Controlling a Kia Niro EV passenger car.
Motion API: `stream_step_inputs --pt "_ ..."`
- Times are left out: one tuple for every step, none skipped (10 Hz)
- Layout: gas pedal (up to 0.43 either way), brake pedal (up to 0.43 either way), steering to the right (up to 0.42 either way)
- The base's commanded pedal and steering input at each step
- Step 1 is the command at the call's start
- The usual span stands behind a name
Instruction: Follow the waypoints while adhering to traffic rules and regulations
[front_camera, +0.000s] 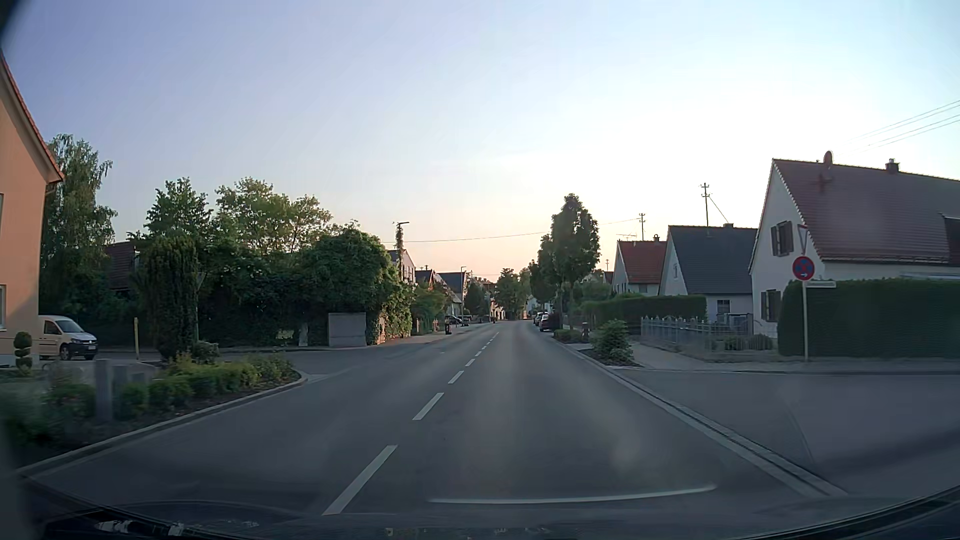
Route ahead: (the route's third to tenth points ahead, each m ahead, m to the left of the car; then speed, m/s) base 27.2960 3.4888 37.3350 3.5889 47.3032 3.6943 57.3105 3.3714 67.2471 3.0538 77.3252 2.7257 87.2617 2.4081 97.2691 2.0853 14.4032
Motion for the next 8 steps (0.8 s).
stream_step_inputs --pt "0.110 0.012 0.000" --pt "0.110 0.018 0.000" --pt "0.110 0.012 -0.001" --pt "0.110 0.018 -0.001" --pt "0.110 0.018 -0.001" --pt "0.118 0.012 -0.001" --pt "0.118 0.012 -0.001" --pt "0.118 0.018 -0.001"
